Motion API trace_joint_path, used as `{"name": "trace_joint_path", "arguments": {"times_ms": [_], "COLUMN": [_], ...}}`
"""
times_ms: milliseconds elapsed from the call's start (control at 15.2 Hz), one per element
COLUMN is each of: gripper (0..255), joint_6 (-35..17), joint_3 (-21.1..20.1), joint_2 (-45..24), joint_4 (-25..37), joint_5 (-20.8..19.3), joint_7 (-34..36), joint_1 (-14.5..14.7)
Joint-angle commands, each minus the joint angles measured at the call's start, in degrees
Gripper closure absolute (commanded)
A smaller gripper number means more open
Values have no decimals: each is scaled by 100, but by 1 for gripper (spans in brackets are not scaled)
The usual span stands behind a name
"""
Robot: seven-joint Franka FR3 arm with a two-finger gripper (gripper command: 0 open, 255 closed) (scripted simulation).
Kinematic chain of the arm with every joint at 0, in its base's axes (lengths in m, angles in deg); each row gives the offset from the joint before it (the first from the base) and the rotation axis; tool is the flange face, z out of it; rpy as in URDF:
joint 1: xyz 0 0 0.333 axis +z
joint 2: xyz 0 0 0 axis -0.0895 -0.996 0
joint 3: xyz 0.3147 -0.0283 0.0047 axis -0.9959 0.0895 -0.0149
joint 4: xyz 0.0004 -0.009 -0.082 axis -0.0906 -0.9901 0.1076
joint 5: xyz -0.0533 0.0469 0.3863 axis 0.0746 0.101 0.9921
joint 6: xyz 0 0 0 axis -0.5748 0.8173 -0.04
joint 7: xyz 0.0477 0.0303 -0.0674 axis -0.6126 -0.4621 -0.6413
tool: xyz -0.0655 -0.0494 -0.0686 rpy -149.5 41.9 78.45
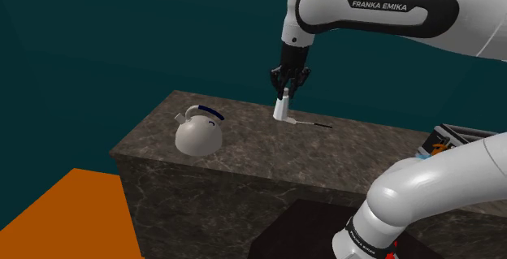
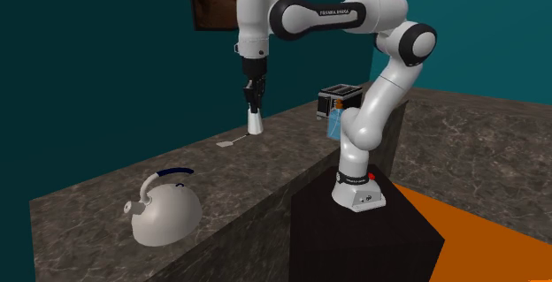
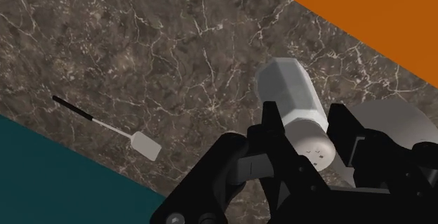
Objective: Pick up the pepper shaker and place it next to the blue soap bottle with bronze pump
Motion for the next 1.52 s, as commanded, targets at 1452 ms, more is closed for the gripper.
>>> {"name": "trace_joint_path", "arguments": {"times_ms": [1452], "gripper": [255], "joint_6": [1206], "joint_3": [1318], "joint_2": [1268], "joint_4": [-19], "joint_5": [-646], "joint_7": [-1530], "joint_1": [-324]}}
